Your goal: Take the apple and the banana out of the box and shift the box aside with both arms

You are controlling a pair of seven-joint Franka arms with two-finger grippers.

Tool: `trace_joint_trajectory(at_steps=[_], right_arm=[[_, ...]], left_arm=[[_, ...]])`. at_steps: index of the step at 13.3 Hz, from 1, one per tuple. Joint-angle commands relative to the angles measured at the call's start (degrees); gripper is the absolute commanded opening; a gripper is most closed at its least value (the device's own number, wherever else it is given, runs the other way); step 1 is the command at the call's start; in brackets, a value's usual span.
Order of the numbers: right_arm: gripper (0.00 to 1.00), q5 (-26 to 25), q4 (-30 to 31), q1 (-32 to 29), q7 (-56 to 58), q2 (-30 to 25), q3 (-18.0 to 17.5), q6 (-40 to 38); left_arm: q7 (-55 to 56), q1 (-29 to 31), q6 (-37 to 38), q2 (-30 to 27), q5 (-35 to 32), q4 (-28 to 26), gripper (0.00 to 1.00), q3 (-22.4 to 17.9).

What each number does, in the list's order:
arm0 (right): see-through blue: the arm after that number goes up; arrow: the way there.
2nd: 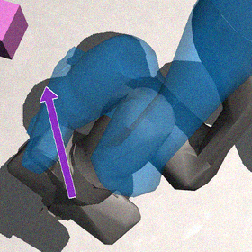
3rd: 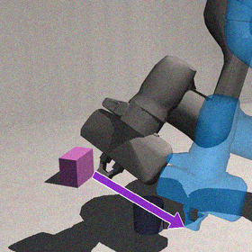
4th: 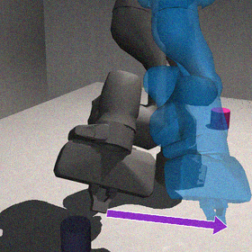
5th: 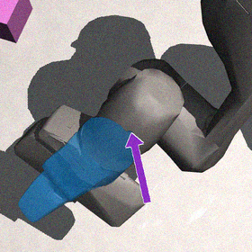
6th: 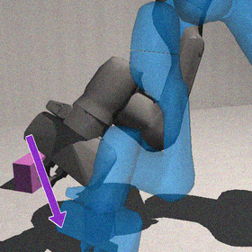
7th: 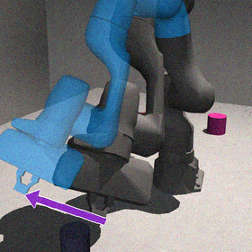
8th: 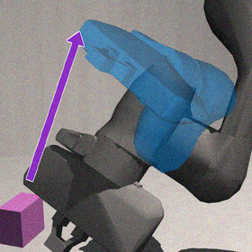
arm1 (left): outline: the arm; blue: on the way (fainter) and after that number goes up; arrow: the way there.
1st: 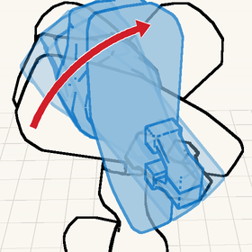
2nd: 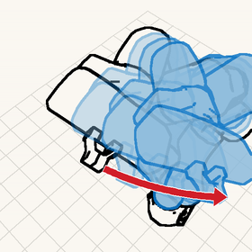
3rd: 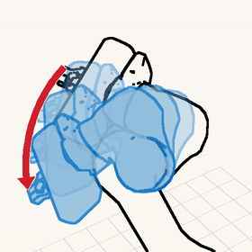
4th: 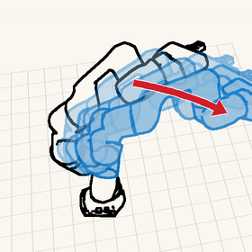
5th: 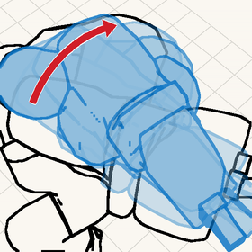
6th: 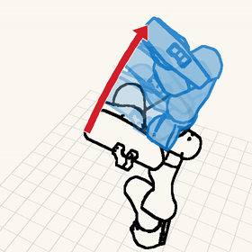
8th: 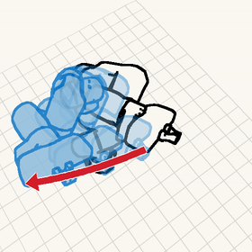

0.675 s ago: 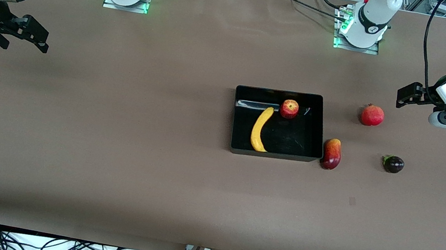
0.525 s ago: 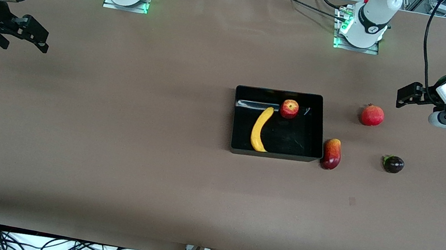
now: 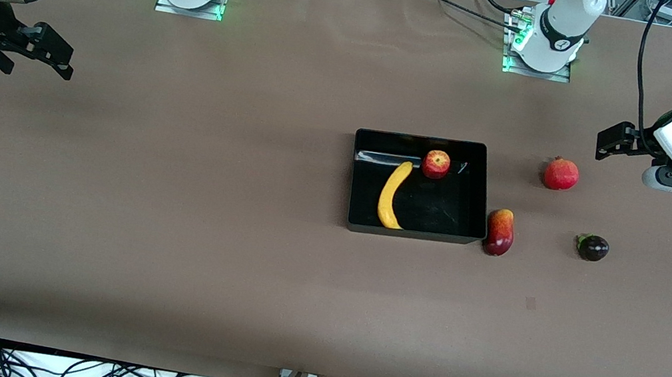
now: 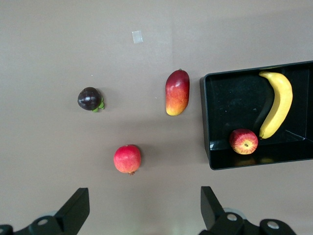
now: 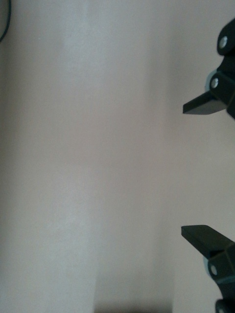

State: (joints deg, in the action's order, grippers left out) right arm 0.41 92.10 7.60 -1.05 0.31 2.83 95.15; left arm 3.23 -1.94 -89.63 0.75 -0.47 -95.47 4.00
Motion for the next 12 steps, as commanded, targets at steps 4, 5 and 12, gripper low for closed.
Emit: trace_joint_trajectory(at_steps=[4,5,12], right_arm=[[1.00,0.12,-0.87,-0.65,0.78,0.22,-0.37,-0.32],[1.00,0.12,-0.87,-0.65,0.78,0.22,-0.37,-0.32],[1.00,0.12,-0.87,-0.65,0.78,0.22,-0.37,-0.32]], left_arm=[[-0.33,-2.26,5.78,5.39,3.02,3.27,1.00,1.87],[1.50,-2.97,5.08,6.97,3.02,2.84,1.00,2.93],[26.46,-12.81,-18.34,12.79,-0.93,-12.25,1.00,8.39]])
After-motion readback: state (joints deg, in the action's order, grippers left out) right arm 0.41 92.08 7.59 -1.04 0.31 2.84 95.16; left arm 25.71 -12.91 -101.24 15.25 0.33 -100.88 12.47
